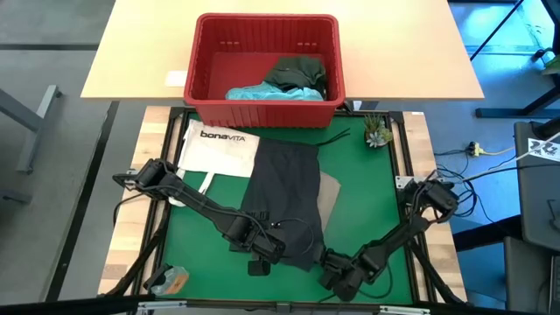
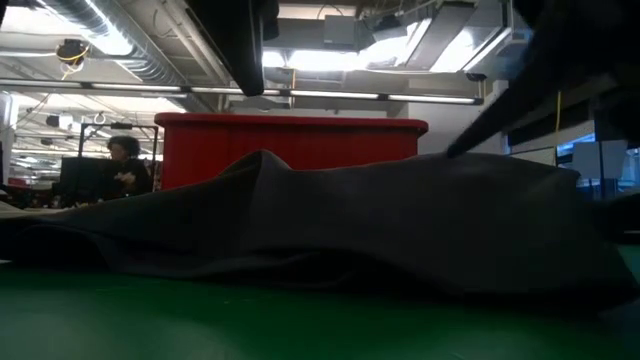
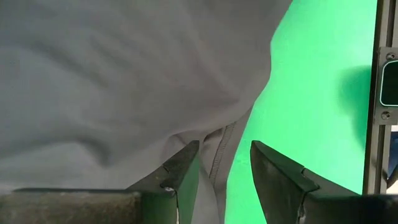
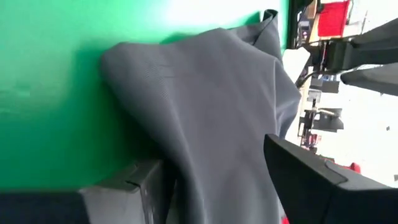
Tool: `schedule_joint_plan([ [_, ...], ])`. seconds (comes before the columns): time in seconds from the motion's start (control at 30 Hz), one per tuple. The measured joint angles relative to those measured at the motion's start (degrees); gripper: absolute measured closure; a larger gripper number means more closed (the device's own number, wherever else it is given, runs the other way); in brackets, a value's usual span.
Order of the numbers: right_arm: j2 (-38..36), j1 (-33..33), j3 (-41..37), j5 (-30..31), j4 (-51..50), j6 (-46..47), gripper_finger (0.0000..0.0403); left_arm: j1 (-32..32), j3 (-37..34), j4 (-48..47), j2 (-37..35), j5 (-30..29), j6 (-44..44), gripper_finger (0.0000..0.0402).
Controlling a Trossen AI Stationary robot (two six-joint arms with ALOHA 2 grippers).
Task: Fold Laundry from Bin
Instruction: Fold the black shorts from the red laundry bin
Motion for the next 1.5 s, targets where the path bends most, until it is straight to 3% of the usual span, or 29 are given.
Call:
schedule_joint_plan([
  [0.17,-0.1,-1.8,0.1,-7.4,0.0,-2.1,0.0166,-0.2,0.0,0.1,0.0,0.0,0.0,0.0264],
  [0.37,-0.1,-2.0,0.0,-7.0,0.0,-2.2,0.0183,-0.3,0.0,0.1,0.0,0.0,0.0,0.0264],
  [0.5,-0.1,-2.0,0.0,-7.0,0.0,-2.0,0.0237,-0.3,0.0,0.1,0.0,0.0,0.0,0.0264],
  [0.7,-0.8,-2.0,-0.1,-7.0,-0.5,1.0,0.0369,-0.3,0.0,0.1,0.0,0.3,0.0,0.0264],
  [0.77,-1.6,-2.0,-0.3,-7.5,-0.7,2.4,0.0393,-0.3,0.0,0.1,0.0,0.8,0.0,0.0264],
  [0.9,-5.4,-2.0,-0.3,-10.7,-1.4,8.1,0.0383,-0.3,0.0,0.0,0.0,2.2,0.0,0.0264],
  [1.03,-10.0,-2.0,-0.2,-14.7,-4.2,14.2,0.0398,-0.4,0.0,-1.3,0.0,2.6,0.0,0.0264],
  [1.33,-15.7,-2.0,-0.2,-14.6,-7.2,20.9,0.0398,-1.3,0.0,-6.8,-1.6,2.9,-1.5,0.0265],
  [1.5,-17.3,-3.4,-0.1,-14.1,-7.1,24.9,0.04,-3.7,0.1,-8.5,-5.2,-0.5,-4.5,0.0265],
])
